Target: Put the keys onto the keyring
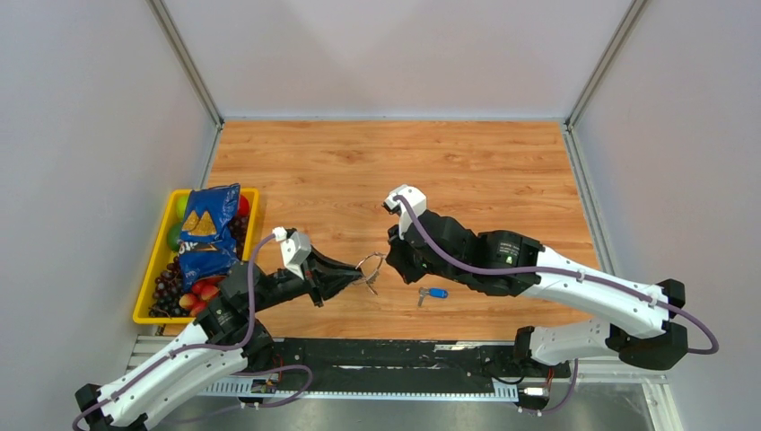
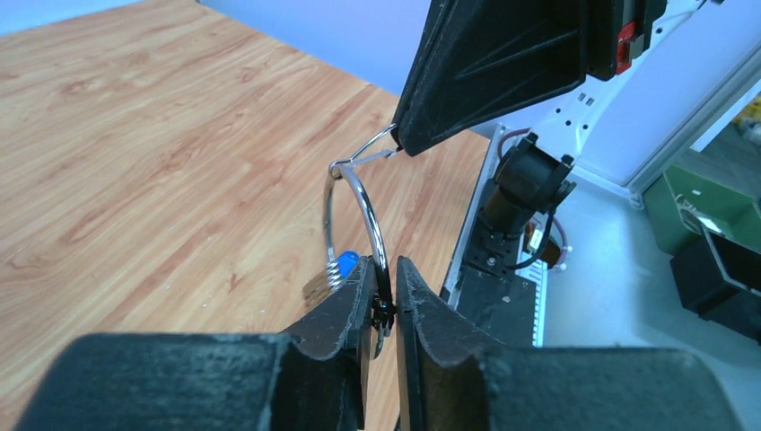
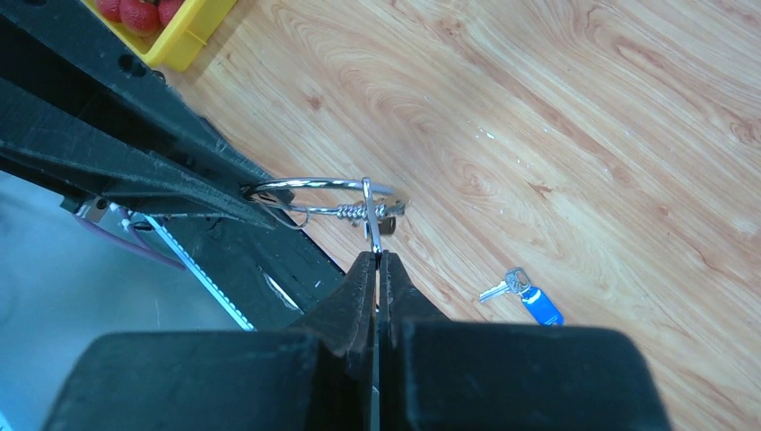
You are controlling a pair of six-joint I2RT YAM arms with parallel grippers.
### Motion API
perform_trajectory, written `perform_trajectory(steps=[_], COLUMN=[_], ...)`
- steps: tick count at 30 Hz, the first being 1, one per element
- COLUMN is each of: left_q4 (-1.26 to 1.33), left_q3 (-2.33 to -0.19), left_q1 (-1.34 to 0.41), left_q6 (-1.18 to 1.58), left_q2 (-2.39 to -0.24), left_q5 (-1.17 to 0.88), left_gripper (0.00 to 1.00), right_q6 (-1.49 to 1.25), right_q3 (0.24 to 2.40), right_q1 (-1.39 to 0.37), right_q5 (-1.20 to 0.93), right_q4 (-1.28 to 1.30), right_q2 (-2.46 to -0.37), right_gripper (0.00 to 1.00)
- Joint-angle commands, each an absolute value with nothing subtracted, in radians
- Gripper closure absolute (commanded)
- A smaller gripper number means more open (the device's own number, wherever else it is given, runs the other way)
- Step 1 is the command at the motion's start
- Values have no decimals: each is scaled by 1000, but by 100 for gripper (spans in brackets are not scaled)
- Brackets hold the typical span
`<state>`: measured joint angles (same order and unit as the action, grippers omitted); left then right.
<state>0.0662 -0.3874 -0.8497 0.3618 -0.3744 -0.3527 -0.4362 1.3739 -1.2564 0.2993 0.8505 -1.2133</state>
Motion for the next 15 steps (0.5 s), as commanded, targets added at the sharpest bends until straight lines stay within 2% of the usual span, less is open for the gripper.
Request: perform_trajectory(steps=[1, 3, 5, 15], left_q4=[133, 114, 103, 87], left_q3=[-414, -428, -441, -487], left_q1=[-854, -855, -855, -856], left_q6=[362, 360, 356, 325], left_q2=[-388, -402, -412, -431], left_q5=[-363, -364, -367, -328], left_gripper=[69, 58, 53, 47], right_q6=[-439, -434, -428, -398], right_q3=[1427, 1440, 1449, 1501], right_q1=[-1259, -1259, -1259, -1259], right_q5=[274, 262, 253, 229], right_q4=[802, 802, 804, 827], right_q2=[-1198, -1204, -1208, -1235], right_gripper=[100, 100, 100, 100])
